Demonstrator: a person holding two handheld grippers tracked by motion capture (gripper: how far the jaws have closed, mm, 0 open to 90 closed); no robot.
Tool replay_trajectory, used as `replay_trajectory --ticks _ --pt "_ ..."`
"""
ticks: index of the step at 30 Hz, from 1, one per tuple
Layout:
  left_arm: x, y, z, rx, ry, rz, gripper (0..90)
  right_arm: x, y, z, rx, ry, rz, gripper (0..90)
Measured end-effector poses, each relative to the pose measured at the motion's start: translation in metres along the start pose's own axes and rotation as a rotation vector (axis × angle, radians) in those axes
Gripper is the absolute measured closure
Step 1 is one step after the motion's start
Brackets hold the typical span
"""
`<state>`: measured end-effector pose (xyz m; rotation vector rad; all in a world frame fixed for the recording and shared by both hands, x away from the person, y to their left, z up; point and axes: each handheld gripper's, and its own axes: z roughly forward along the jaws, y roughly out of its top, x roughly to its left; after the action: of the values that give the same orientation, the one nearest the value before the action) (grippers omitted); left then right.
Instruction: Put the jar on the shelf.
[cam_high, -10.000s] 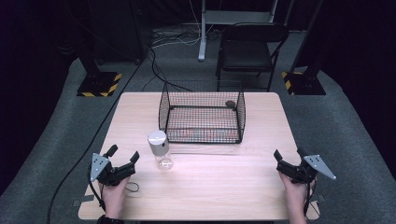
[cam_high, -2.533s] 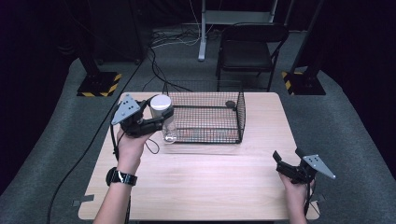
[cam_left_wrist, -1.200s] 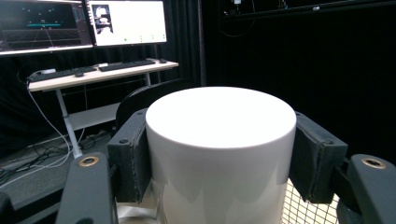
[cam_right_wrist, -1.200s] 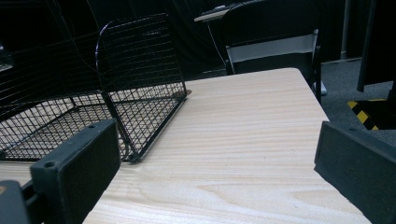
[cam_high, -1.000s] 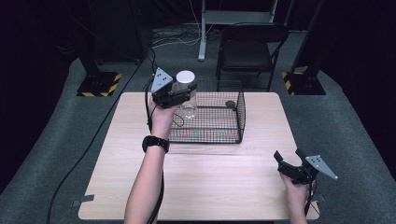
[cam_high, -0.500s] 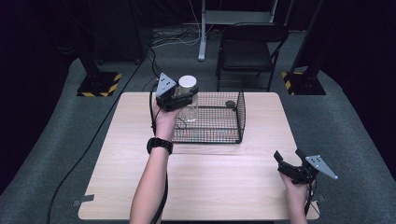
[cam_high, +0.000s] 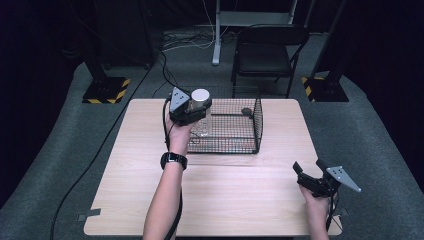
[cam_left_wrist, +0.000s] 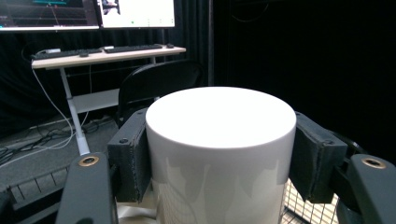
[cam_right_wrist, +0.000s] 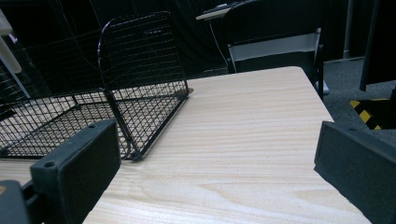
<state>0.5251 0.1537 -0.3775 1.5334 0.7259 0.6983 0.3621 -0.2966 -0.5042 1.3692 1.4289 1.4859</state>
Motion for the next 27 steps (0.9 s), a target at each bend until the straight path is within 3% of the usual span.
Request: replay_trajectory --ticks 14,27 --pt "-0.002 -0.026 0.007 0.013 0.011 -0.013 32.5 0.000 0.000 0.000 0.001 0.003 -0.001 0.0" --pt "-0.006 -0.040 0.011 0.020 0.011 -0.009 32.5 0.000 0.000 0.000 0.001 0.003 0.001 0.0"
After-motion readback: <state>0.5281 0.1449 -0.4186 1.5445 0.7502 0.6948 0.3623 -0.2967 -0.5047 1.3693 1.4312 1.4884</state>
